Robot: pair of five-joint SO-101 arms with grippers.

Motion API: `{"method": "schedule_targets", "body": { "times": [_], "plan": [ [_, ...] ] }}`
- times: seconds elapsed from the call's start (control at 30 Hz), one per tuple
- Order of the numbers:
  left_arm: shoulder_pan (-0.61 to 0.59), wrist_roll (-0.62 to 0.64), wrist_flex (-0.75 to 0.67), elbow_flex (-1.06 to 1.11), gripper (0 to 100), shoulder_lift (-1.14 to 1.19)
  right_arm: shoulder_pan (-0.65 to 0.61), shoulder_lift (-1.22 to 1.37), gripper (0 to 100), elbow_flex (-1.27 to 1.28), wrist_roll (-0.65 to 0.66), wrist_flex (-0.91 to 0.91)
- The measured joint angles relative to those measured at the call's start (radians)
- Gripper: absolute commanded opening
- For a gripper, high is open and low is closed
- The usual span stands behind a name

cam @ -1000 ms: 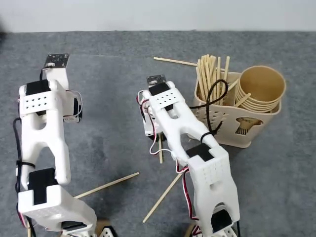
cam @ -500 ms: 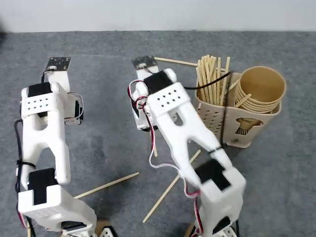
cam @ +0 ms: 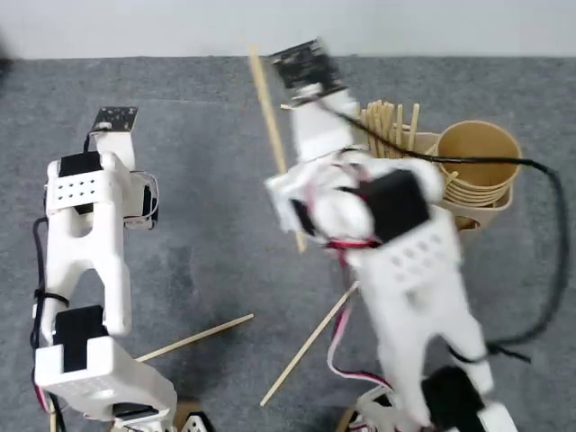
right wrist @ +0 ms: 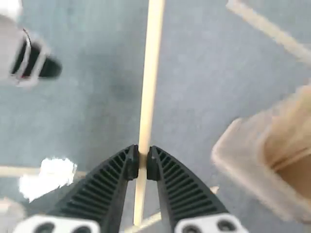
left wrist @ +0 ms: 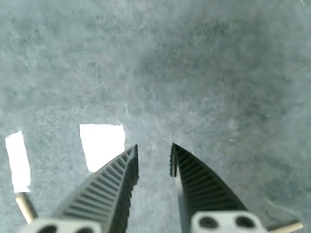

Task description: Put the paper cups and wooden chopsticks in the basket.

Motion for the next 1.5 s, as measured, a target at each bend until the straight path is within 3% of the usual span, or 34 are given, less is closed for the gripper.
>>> {"method": "schedule_targets", "body": {
  "times": [0.3, 0.5, 0.83, 0.97, 1.1, 1.3, 1.5],
  "plan": [
    [0.005, 0.0, -0.003, 0.0, 10, 0.0, 0.324, -0.054, 0.8, 0.0, 0.084, -0.279],
    [0.005, 0.0, -0.003, 0.0, 10, 0.0, 0.439, -0.057, 0.8, 0.084, 0.084, -0.477],
    [0.005, 0.0, -0.003, 0.0, 10, 0.0, 0.486, -0.367, 0.8, 0.809, 0.101, -1.073],
    [0.005, 0.0, -0.003, 0.0, 10, 0.0, 0.486, -0.496, 0.8, 1.077, 0.124, -1.218],
    [0.005, 0.0, -0.003, 0.0, 10, 0.0, 0.485, -0.562, 2.6, 1.238, 0.133, -1.254],
    [0.005, 0.0, -0.003, 0.0, 10, 0.0, 0.483, -0.582, 21.8, 1.275, 0.167, -1.217],
    [0.003, 0.0, -0.003, 0.0, 10, 0.0, 0.482, -0.583, 19.7, 1.162, 0.181, -1.028]
  ]
}}
